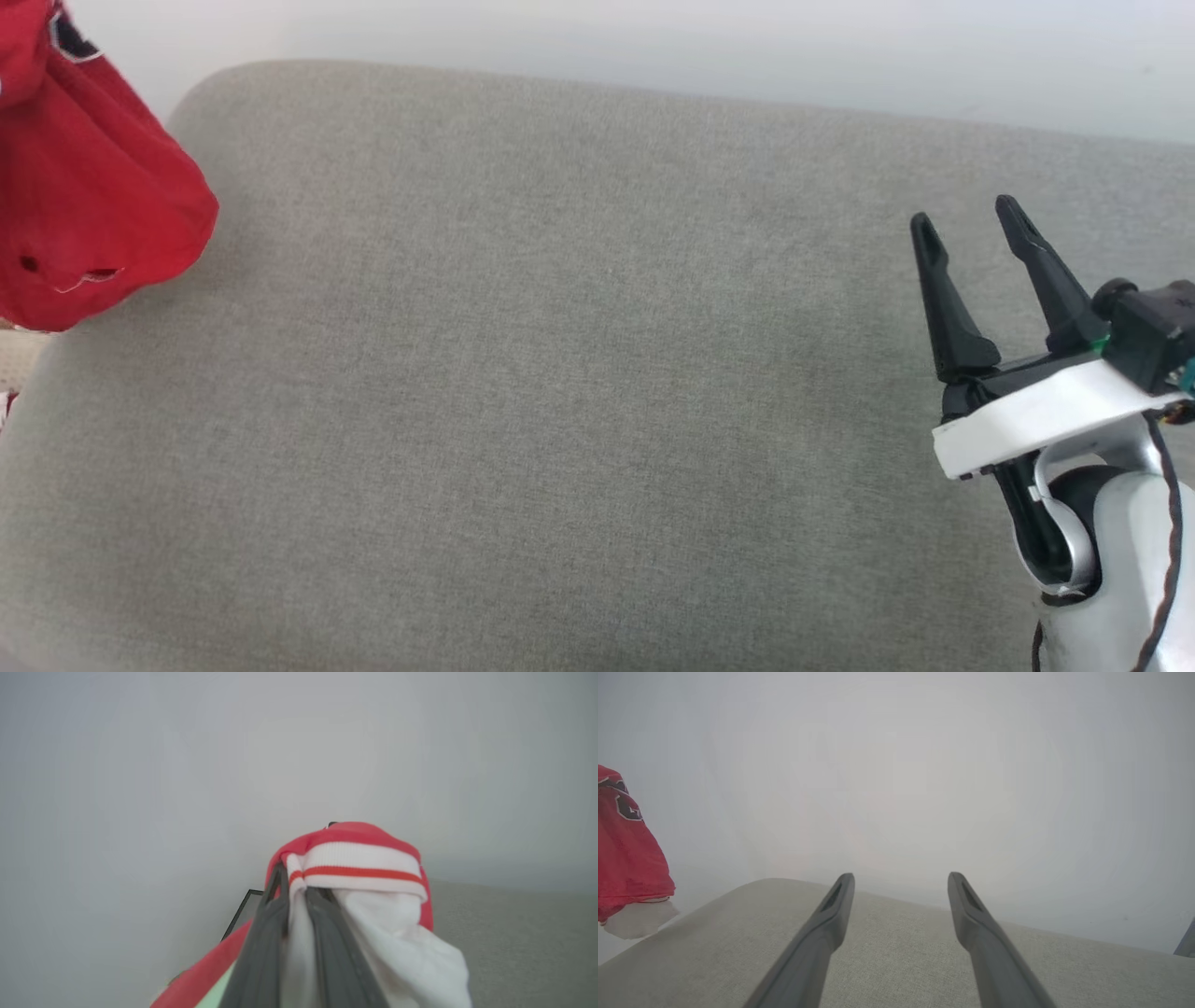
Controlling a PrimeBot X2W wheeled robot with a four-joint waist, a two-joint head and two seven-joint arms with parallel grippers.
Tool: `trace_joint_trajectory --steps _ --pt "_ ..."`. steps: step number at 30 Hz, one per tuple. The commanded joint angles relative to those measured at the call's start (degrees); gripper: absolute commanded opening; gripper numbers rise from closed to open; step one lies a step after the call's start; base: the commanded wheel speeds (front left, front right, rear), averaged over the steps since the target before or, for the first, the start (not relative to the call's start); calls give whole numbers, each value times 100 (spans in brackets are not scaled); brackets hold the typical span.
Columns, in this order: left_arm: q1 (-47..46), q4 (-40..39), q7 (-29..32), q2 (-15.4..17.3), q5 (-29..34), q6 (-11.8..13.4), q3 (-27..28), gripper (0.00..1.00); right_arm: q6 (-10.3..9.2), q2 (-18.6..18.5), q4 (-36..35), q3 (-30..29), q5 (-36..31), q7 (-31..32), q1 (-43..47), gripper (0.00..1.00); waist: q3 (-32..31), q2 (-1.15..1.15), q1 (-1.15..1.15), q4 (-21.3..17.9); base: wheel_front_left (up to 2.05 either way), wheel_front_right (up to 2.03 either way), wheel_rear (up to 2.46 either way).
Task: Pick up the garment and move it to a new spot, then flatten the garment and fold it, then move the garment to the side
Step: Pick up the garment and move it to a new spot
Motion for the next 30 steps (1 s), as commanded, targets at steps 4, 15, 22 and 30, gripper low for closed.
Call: trace_joint_trajectory --steps 4,15,22,30 --pt "146 -868 366 195 -63 39 -60 0 -2 57 22 -187 52 -139 133 100 -208 0 0 -186 0 0 0" --pt "626 -3716 1589 520 -313 596 -100 0 -2 231 -133 -811 28 -323 334 100 -263 0 0 -1147 0 0 0" --pt "891 -5069 2107 332 -405 951 -352 0 -2 368 -227 -1053 -26 -409 425 100 -52 0 0 -1835 0 0 0" --pt "1290 -5621 2503 -150 -397 1106 -1070 0 -2 480 -80 -979 52 -566 452 100 256 0 0 -2313 0 0 0"
